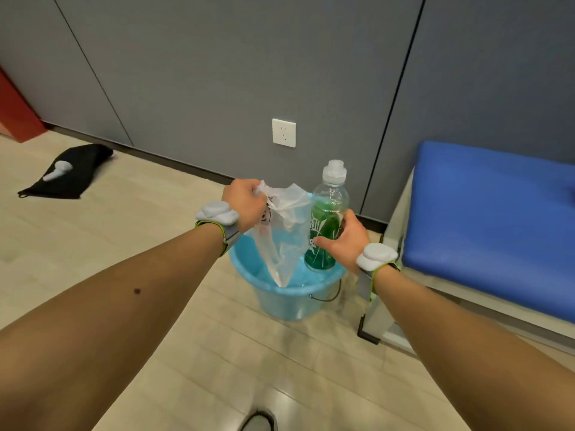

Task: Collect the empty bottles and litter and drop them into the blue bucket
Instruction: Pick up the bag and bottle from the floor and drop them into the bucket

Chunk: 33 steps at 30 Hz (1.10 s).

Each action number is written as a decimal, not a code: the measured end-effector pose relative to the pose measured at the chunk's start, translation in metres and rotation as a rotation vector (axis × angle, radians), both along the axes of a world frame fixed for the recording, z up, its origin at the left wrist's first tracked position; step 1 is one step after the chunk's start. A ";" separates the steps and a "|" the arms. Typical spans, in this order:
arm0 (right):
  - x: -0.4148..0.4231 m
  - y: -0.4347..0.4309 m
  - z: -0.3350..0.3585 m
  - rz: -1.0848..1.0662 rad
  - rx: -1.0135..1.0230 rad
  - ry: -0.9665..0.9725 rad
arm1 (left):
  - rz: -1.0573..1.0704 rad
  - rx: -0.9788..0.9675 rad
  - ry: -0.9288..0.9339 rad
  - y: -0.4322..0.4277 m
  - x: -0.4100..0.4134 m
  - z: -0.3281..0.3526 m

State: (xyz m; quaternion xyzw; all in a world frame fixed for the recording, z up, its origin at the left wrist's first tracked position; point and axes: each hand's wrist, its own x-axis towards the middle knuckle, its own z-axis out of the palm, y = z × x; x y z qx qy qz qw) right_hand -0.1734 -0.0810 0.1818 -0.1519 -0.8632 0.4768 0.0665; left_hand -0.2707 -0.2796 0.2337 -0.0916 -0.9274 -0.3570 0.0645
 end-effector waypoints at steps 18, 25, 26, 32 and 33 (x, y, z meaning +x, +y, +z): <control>-0.022 -0.015 -0.057 0.014 0.007 -0.107 | -0.032 -0.053 -0.175 -0.002 -0.015 -0.104; -0.022 -0.015 -0.065 -0.008 0.056 -0.129 | -0.026 0.014 -0.284 -0.009 -0.010 -0.106; -0.022 -0.016 -0.067 -0.019 0.057 -0.122 | -0.022 0.029 -0.303 -0.009 -0.009 -0.105; -0.018 -0.015 -0.066 -0.068 0.037 -0.079 | -0.041 0.020 -0.313 -0.011 -0.004 -0.106; -0.017 -0.014 -0.065 -0.067 0.041 -0.076 | -0.051 0.024 -0.316 -0.011 -0.002 -0.105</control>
